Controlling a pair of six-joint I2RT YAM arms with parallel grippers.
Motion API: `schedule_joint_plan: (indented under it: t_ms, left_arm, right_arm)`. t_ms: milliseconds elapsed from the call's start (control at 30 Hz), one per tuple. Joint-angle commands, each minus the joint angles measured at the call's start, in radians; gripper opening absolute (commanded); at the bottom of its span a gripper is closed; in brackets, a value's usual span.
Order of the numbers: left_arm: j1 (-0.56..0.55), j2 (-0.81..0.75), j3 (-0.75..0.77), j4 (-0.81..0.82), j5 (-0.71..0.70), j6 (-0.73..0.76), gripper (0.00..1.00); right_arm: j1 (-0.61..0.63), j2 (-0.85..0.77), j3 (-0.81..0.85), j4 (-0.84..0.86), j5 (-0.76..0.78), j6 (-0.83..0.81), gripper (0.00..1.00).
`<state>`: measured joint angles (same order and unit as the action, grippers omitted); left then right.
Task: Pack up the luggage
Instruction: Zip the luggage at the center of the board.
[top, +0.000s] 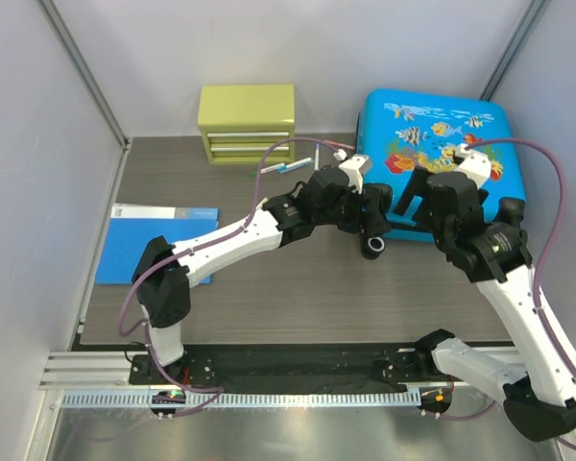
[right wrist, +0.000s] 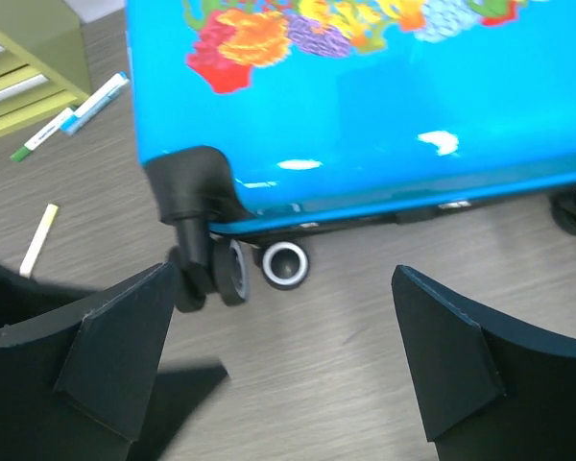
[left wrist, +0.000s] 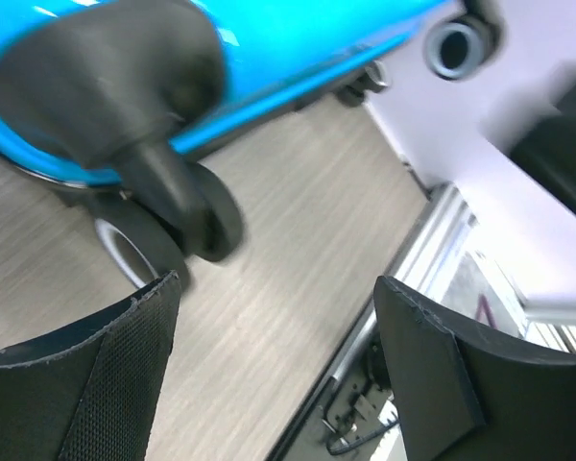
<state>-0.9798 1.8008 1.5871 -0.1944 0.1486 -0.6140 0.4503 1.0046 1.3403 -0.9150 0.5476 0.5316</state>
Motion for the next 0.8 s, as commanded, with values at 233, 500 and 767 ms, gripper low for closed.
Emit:
schedule_joint_plan:
  t_ms: [233,500,767]
  left_arm:
    - [0.036,0.097,0.125,-0.214,-0.139,-0.033,0.84]
    - [0.036,0.155,0.120,-0.070,-0.031,-0.110,0.86]
    - [0.044,0.219,0.142,0.050,0.063,-0.210,0.86]
  right_arm:
    - [-0.045,-0.198,-0.168,-0.088,-0.060,0.042,1.00]
    - [-0.045,-0.212,-0.211,-0.104,-0.075,0.021,1.00]
    - [-0.047,-0.259,-0.328,-0.073,-0.170,-0.042,1.00]
